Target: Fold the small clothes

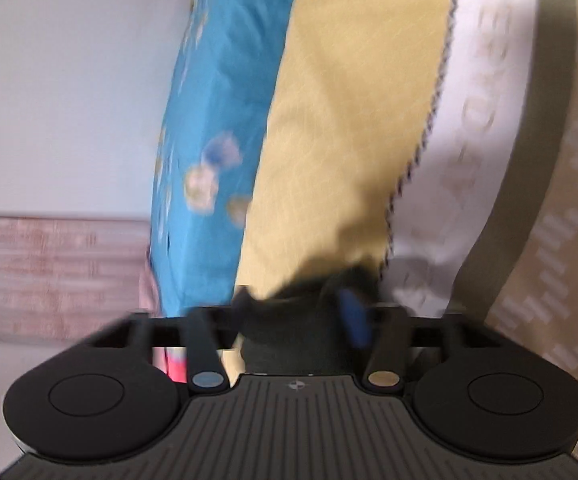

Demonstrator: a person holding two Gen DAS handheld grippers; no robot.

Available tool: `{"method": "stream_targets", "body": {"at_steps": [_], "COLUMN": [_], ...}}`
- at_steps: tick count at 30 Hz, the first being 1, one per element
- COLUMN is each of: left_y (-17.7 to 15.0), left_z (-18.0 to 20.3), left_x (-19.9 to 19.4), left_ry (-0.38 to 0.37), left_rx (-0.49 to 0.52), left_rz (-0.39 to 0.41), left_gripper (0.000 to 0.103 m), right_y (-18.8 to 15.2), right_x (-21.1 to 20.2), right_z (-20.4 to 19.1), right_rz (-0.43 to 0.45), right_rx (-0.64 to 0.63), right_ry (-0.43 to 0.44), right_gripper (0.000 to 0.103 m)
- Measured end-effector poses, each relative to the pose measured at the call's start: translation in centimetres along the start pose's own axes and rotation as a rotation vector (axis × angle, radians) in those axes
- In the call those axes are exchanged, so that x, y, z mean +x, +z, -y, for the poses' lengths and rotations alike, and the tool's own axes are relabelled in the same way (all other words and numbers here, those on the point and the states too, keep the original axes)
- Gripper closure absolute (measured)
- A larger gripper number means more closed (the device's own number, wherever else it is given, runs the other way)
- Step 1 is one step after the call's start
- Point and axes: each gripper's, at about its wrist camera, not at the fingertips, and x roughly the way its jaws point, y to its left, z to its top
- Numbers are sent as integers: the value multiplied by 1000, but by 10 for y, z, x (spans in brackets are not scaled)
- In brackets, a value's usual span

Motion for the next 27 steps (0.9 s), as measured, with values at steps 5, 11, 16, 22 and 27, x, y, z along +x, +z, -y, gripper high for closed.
{"method": "stream_targets", "body": {"at_steps": [5,11,16,22,27], "left_y": [-11,-58,-85,-89,-110], "left_z": [21,71,87,74,63], "left_x": [-27,2,63,55,24], "left_ry": [102,137,223,245,288], "left_rx": [138,359,460,521,571], "left_rz": [72,44,-33,-17,9], "left_gripper": [0,0,0,0,0], "right_y": [-34,-161,-249,-232,-167], "right_x": [-7,36,83,70,22], "right_z": [-54,-122,-123,-95,-77], "right_rz": [23,-100,-252,-263,-98], "right_rx": [-368,-1061,-1407,-1499,-1385], "right_ry": [-66,-168,-178,-272,-449], "right_gripper": [40,40,42,36,33]}}
